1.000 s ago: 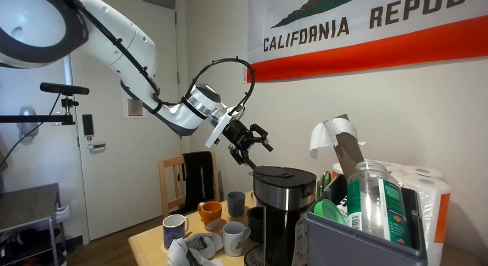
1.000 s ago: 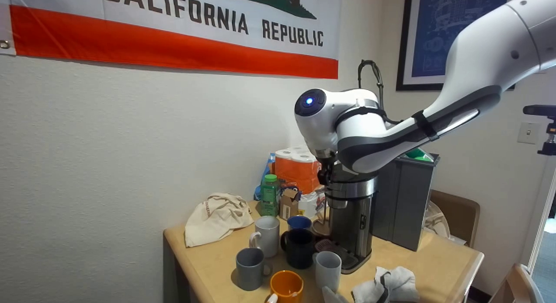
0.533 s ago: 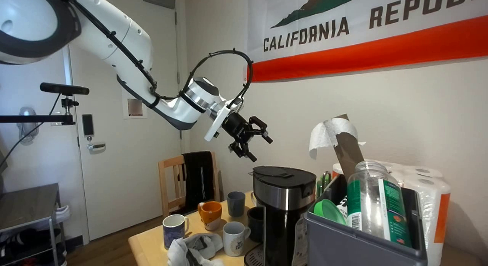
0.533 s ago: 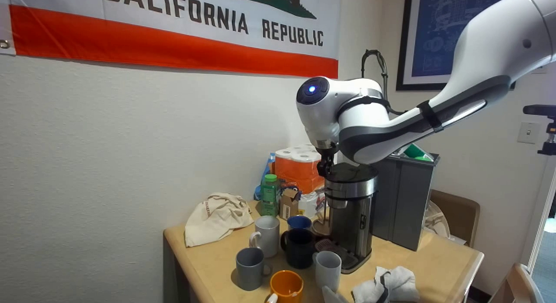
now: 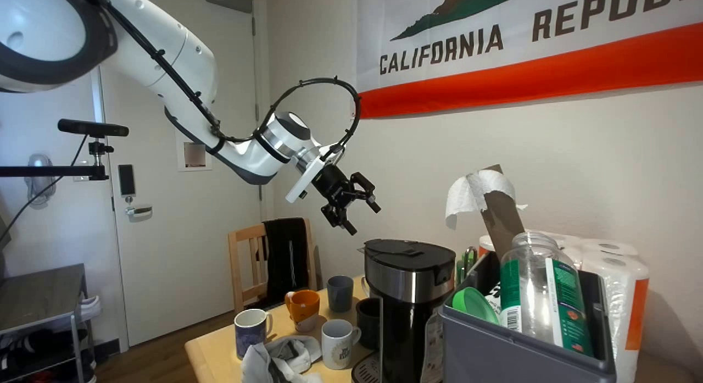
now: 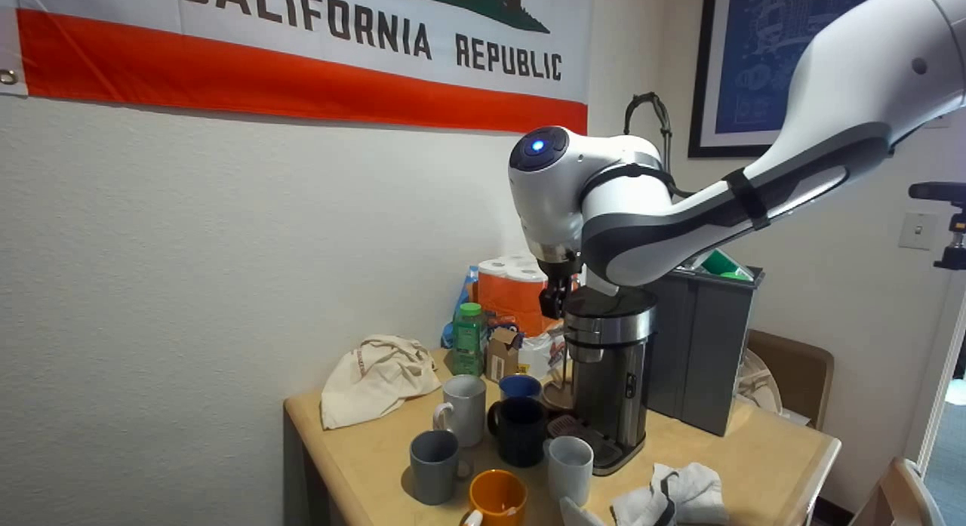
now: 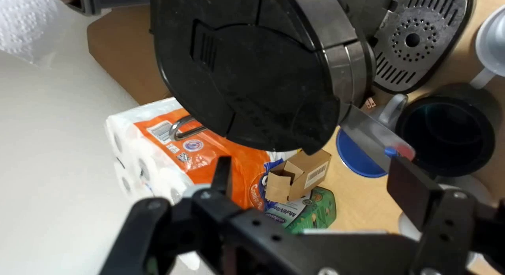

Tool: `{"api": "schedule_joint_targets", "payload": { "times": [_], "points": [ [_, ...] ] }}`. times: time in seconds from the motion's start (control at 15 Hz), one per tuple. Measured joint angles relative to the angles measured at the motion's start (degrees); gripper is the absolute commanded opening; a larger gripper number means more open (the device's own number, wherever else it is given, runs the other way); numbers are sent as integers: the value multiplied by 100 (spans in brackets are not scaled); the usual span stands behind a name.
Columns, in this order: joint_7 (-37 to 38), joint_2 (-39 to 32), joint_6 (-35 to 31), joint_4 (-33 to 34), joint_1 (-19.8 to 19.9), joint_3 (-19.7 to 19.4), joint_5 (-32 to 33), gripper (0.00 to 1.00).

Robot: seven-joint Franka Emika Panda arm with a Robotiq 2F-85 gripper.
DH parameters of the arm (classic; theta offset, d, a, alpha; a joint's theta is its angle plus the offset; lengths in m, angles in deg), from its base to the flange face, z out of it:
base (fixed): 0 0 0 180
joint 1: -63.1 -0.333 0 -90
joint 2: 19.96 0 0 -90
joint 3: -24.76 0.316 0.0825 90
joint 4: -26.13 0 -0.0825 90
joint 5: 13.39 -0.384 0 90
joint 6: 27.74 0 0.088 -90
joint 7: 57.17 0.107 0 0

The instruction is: Open and close the lid of the machine

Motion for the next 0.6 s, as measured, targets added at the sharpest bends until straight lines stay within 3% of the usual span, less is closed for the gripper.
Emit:
{"api": "schedule_joint_targets", "payload": {
  "times": [0.6],
  "points": [
    [0, -107, 20, -23, -34, -81, 73, 100]
  ]
}}
